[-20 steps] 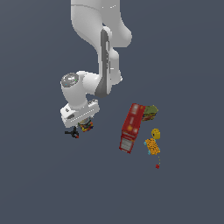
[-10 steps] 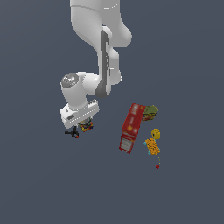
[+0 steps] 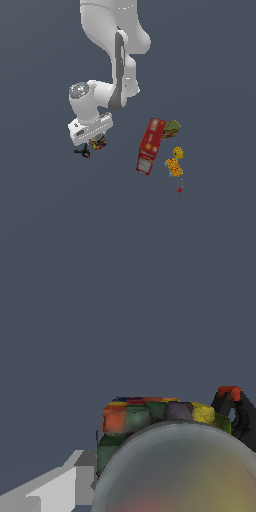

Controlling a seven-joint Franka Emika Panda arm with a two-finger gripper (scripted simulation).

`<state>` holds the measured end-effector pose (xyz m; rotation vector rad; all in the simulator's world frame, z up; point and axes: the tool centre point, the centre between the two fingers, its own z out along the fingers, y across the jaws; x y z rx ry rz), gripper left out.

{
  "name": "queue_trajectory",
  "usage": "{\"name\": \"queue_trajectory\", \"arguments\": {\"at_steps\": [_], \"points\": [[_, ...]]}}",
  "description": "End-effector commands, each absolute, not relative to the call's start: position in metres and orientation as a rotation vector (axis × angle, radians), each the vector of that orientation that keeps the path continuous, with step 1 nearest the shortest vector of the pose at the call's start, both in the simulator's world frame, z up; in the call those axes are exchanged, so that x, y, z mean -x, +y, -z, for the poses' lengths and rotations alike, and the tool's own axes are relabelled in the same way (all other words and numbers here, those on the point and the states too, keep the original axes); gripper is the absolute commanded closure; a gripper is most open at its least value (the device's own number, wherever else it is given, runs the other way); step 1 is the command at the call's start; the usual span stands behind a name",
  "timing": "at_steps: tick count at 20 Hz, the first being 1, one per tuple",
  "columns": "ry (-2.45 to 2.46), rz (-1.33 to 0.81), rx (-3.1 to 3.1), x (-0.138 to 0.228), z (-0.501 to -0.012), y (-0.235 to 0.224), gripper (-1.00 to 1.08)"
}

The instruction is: Pick up a designated object from a clutter of objects.

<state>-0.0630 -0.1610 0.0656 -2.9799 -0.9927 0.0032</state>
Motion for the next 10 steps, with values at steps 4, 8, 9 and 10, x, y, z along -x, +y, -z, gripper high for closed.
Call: {"name": "queue_trajectory", "arguments": {"at_steps": [4,8,9,10], "points": [[-0.993,0.002,2.982,0.063,-0.089,-0.166,1.08],[-0.994,0.002,2.982,0.065,-0.115,-0.17,1.08],[-0.994,0.002,2.981,0.065,-0.123,-0.171,1.08],[-0.994,0.002,2.981,0.066,-0.131,-0.173,1.08]]}}
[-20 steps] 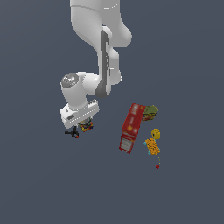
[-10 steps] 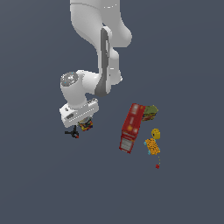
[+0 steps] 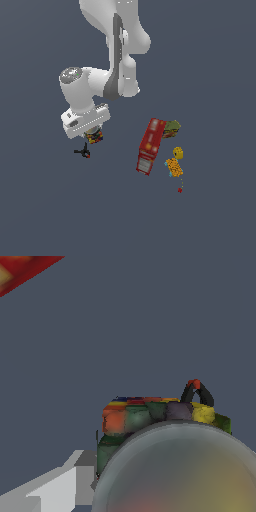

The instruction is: Pick up a designated object from a clutter of objects.

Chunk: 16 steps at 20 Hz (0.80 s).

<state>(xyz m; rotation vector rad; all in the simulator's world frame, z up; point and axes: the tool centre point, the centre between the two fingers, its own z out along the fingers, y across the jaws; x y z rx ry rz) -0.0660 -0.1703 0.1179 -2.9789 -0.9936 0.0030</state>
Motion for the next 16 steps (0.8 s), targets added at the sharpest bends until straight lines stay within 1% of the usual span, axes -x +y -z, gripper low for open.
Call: {"name": "queue_trajectory", "arguments": {"at_steps": [1,16], "points": [[-0.994,0.002,2.981,0.066,-0.14,-0.174,1.08],[-0.995,0.004,2.978,0.074,-0.287,-0.201,1.08]]}}
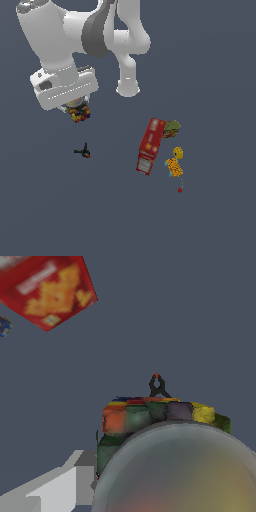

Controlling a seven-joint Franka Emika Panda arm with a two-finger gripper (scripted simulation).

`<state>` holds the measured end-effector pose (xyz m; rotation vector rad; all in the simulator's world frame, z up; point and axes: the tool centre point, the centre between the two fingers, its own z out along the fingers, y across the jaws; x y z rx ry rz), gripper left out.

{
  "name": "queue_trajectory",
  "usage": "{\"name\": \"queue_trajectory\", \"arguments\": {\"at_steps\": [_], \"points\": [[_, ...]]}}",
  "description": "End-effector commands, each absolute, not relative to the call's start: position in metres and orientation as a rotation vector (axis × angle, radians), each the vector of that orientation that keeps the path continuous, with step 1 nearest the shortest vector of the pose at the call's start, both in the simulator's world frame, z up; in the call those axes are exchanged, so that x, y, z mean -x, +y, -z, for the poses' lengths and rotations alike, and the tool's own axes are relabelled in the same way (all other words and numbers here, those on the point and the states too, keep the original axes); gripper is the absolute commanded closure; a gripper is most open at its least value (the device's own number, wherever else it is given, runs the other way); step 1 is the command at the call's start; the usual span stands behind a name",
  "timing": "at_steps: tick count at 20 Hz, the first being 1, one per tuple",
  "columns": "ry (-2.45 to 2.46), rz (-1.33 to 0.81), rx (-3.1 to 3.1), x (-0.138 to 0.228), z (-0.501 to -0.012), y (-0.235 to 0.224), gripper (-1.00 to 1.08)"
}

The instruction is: Pick up a designated object from a clutter of objects.

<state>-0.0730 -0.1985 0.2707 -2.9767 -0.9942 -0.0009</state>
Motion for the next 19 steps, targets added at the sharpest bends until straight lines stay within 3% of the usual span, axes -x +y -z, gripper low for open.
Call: {"name": "queue_trajectory", "arguments": {"at_steps": [1,10,19], "points": [[-0.995,0.004,2.978,0.074,-0.296,-0.203,1.08],[-0.994,0.002,2.98,0.075,-0.356,-0.216,1.08],[-0.993,0.0,2.981,0.073,-0.375,-0.221,1.08]]}}
